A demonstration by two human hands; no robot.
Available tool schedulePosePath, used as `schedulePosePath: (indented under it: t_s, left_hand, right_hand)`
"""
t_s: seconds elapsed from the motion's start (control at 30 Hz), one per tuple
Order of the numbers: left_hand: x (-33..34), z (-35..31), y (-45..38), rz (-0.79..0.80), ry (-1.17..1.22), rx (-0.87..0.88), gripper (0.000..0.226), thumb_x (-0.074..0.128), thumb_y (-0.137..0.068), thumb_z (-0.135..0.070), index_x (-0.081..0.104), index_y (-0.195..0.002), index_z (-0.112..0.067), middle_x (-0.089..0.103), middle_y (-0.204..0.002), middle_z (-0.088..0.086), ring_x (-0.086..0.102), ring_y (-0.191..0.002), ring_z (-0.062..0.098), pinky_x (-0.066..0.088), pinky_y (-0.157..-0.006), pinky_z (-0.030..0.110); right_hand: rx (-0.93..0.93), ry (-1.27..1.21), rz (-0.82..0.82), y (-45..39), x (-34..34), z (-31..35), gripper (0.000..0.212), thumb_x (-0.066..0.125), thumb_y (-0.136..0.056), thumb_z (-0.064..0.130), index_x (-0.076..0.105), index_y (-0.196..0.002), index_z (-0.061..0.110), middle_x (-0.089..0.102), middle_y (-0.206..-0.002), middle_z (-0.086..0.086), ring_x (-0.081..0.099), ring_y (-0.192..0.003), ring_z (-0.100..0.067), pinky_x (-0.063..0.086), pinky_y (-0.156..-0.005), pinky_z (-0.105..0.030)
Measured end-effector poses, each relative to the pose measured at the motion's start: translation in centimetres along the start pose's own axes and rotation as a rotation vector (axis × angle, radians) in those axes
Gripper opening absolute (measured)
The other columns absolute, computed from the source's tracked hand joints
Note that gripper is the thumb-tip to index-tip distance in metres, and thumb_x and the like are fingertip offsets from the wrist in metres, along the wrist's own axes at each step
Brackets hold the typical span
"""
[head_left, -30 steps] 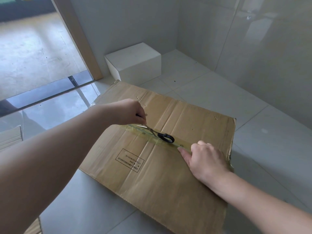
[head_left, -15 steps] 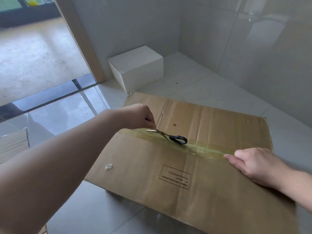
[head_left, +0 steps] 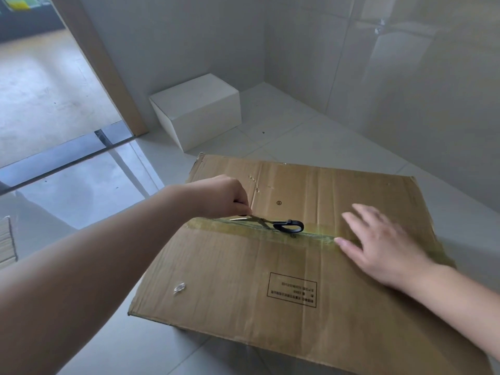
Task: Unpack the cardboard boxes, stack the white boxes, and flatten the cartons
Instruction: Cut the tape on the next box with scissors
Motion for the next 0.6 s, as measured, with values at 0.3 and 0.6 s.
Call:
schedulePosePath:
  t_s: [0.3, 0.6]
  left_hand:
    - [-0.3, -0.5, 0.2, -0.016, -0.02, -0.008, 0.02, 0.062, -0.086, -0.041, 0.073, -0.08, -0.025, 0.059, -0.057, -0.023, 0.05, -0.048, -0.004, 0.037, -0.05, 0.02]
    - [-1.4, -0.2, 1.2, -0.007, -0.088, -0.016, 0.021, 0.062, -0.086, -0.04, 0.075, -0.085, -0.023, 0.071, -0.081, -0.01, 0.064, -0.072, 0.011, 0.056, -0.069, 0.034]
  right_hand:
    - [0.025, -0.065, 0.081, -1.1, 3.6, 3.0, 0.09, -0.014, -0.074, 0.071, -0.006, -0.151, 0.027, -0.016, -0.158, -0.003, -0.016, -0.144, -0.022, -0.009, -0.117, -0.043]
    - [0.023, -0.049, 0.086, -1.0, 3.8, 2.9, 0.087, -0.012, -0.076, 0.071, -0.007, -0.151, 0.027, -0.018, -0.157, -0.002, -0.017, -0.144, -0.021, -0.009, -0.117, -0.043]
Point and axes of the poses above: each hand's wrist, its own y-axis away from the middle knuckle, its own x-axis out of the palm, z = x × y, the point moved 4 cm from there along -y, towards the middle knuckle
